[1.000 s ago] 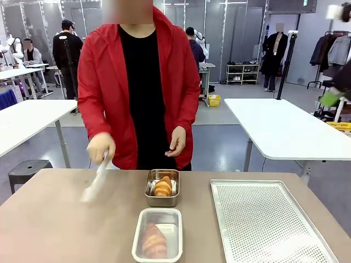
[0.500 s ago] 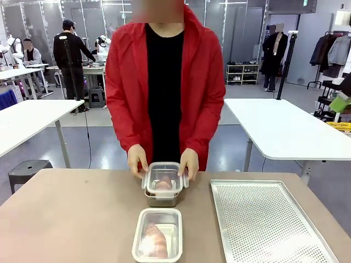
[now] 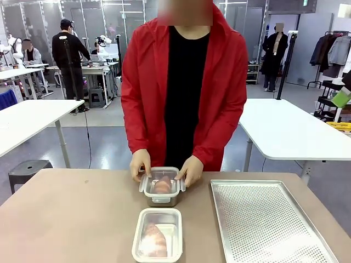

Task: Place the bread into the airtight container.
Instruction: Pick up a Butter Roll and place it into an empty Airtight Container.

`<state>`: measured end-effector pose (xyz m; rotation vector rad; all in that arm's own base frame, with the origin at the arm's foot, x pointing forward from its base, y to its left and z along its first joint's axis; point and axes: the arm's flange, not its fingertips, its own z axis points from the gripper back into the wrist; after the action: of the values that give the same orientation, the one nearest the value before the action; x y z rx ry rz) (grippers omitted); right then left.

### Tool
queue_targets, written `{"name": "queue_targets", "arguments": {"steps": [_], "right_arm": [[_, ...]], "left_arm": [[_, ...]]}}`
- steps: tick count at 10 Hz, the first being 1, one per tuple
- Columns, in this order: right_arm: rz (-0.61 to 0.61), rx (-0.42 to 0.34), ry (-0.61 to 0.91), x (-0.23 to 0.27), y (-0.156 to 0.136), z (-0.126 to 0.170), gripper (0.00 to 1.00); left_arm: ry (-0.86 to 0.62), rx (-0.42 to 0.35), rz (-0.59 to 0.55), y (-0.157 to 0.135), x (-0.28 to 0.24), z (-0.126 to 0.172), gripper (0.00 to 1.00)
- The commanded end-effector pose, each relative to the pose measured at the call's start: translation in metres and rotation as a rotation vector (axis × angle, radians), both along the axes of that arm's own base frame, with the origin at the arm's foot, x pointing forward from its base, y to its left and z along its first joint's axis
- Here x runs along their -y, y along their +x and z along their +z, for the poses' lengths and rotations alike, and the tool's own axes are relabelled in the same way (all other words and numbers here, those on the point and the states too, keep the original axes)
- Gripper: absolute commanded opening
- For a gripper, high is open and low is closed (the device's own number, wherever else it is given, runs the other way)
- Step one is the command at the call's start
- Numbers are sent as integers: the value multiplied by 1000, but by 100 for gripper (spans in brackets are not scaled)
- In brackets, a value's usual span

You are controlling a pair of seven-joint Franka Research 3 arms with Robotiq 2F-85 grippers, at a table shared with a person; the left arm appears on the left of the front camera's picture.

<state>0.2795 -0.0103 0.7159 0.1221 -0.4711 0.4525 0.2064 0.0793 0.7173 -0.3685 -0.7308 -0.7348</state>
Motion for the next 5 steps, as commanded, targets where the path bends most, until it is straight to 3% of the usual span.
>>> {"name": "queue_targets", "arguments": {"steps": [1,5], "right_arm": [[6,-2,-3,3,0,-3,90],[6,-2,-3,3,0,-3,90]], "left_arm": [[5,0,2,1,1,2,100],[5,0,2,1,1,2,100]]}}
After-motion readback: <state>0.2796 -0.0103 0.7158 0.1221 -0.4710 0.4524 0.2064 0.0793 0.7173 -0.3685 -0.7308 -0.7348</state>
